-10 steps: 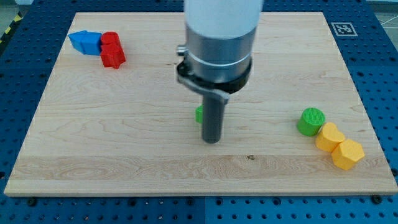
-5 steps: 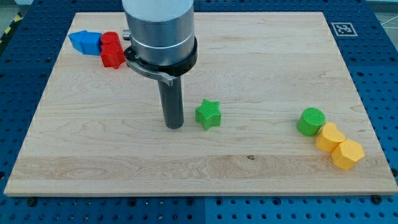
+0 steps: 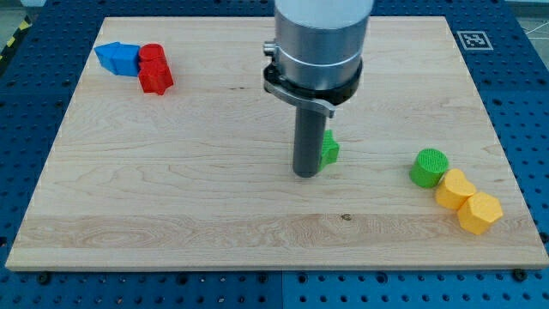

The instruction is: Slide the green star closer to the green circle

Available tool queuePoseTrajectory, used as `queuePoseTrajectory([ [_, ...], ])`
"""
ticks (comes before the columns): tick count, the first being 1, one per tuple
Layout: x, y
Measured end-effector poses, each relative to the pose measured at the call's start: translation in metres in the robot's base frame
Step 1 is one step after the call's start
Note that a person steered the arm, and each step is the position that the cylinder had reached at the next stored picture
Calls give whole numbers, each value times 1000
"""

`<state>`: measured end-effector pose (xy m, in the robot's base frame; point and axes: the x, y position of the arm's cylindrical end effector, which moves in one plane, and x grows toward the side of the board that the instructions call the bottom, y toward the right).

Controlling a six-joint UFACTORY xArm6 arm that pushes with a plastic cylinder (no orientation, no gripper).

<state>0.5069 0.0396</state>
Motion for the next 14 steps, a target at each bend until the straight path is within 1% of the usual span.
queuePoseTrajectory([
  [1, 1, -16],
  [2, 1, -48],
  [3, -13, -54],
  [4, -30, -31],
  [6, -28, -24],
  [8, -28, 33],
  [11, -27, 45],
  [13, -27, 88],
  [14, -27, 91],
])
